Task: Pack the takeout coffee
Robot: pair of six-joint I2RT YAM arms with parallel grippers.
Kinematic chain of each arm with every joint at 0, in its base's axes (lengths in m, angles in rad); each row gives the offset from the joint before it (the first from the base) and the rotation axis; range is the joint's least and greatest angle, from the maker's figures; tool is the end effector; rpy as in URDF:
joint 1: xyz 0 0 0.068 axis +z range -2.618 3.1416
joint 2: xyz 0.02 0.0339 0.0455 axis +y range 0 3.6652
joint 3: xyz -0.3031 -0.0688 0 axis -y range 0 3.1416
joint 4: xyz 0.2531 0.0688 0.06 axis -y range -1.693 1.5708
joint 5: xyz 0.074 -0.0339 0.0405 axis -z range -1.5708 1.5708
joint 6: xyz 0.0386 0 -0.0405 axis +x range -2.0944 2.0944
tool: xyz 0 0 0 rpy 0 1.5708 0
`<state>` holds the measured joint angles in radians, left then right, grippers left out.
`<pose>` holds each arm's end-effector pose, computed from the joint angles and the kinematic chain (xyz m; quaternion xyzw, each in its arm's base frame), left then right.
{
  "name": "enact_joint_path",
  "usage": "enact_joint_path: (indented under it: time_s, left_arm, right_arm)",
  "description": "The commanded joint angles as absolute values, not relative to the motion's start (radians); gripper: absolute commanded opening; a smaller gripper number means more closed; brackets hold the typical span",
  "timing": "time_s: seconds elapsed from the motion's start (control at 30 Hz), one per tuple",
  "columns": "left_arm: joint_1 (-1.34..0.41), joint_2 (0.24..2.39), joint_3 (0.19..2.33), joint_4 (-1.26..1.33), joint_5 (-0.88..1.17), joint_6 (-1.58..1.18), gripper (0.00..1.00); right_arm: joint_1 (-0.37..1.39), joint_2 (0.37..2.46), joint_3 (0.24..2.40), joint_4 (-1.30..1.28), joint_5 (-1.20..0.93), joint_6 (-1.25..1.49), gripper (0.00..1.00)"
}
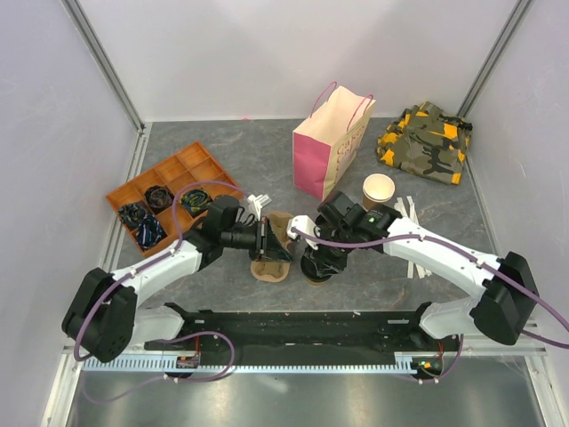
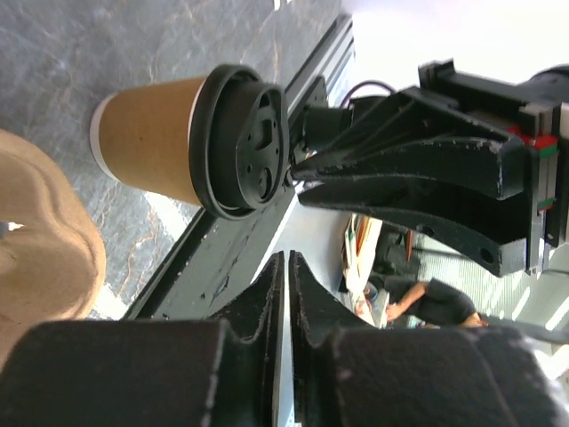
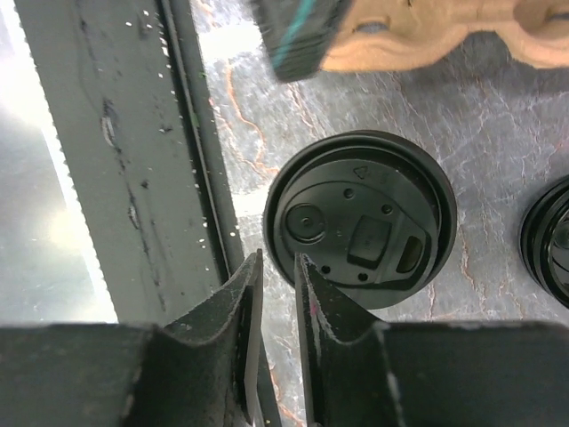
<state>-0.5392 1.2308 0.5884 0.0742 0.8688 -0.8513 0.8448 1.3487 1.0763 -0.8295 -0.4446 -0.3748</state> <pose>0.1916 -0.1490 0.2424 0.0762 0.8173 -0.5627 0.0983 0.1617 0.2072 0.3017 -0.5853 0.7484 0.2613 0.1704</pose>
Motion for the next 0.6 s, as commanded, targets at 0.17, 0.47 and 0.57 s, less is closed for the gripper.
enact_joint_path:
  time_s: [0.17, 0.47, 0.57]
  left_arm:
    - [-0.583, 1.160, 0.621, 0.077, 0.835, -0.761, 0.02]
    - [-0.688, 0.927, 0.681, -0.142, 0.611, -0.266, 0.02]
    - [-0.802, 0.925, 0.719, -0.215, 0.520, -0.036, 0.02]
  right_arm:
    - [0.815, 1.315, 1.066, -0.720, -0.442, -0.292, 0.18]
    - [0.680, 1.341, 1.029, -0.684, -0.612, -0.141, 0.16]
    - [0.678, 1.358, 1.009, -0.666, -0.611, -0.117, 0.17]
